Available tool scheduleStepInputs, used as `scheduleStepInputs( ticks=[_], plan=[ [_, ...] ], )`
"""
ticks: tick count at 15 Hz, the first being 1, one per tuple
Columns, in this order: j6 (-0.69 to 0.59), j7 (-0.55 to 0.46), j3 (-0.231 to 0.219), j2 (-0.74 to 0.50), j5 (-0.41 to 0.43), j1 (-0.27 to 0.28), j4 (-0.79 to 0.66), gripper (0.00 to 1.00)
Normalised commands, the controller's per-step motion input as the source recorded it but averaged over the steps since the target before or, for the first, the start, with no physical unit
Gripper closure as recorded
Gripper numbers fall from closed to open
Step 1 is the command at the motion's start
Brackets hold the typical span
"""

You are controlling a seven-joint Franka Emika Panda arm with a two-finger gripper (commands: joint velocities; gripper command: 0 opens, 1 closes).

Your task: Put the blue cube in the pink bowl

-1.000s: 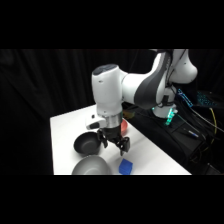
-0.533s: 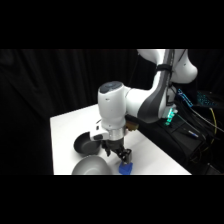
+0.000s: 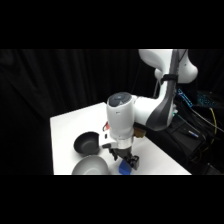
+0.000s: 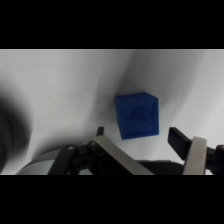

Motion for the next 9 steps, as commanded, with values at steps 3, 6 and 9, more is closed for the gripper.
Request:
scheduleStepInputs(
  ticks=[3, 6, 9],
  plan=[
    [0.09, 0.01, 0.024, -0.04, 0.006, 0.019, -0.11, 0.00],
    [0.11, 0.00, 0.005, -0.01, -0.032, 0.041, -0.07, 0.00],
    [0.17, 0.07, -0.076, 0.03, -0.162, 0.112, -0.02, 0.00]
  ],
)
